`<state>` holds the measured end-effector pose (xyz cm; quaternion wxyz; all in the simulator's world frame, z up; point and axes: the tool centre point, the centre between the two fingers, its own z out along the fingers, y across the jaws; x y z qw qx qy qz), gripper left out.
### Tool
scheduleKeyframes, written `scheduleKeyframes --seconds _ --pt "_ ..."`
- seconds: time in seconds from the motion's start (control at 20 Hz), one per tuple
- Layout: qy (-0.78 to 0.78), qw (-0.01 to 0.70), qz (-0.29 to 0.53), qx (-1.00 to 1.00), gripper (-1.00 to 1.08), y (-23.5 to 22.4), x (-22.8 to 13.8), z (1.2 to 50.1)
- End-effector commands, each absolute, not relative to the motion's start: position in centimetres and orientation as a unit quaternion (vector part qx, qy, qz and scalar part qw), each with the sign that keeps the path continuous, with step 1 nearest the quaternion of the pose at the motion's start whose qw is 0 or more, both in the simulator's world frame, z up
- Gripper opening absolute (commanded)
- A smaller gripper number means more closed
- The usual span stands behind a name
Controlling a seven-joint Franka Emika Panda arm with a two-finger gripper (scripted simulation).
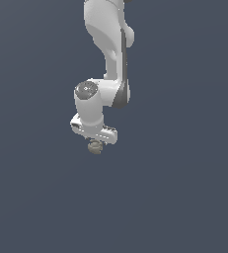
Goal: Pick up the object and move it to a goal position.
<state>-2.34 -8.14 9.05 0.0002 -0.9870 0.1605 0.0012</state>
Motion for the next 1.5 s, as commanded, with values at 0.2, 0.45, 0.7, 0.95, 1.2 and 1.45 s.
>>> scheduleKeyframes --seconds 0.2,0.45,0.7,0.95,1.2,1.45 --pt "0.161 0.000 0.001 -0.987 1.00 -8.1 -2.3 8.2" --pt "0.162 0.000 0.000 -0.987 1.00 -8.1 -2.4 5.8" --pt "0.162 0.000 0.000 -0.987 1.00 -8.2 -2.4 4.2" --pt "0.162 0.000 0.000 -0.987 -1.00 -8.2 -2.3 3.9" --pt "0.162 0.000 0.000 -0.987 -1.00 -8.2 -2.3 3.9" --pt "0.162 0.000 0.000 -0.987 -1.00 -8.1 -2.4 4.0"
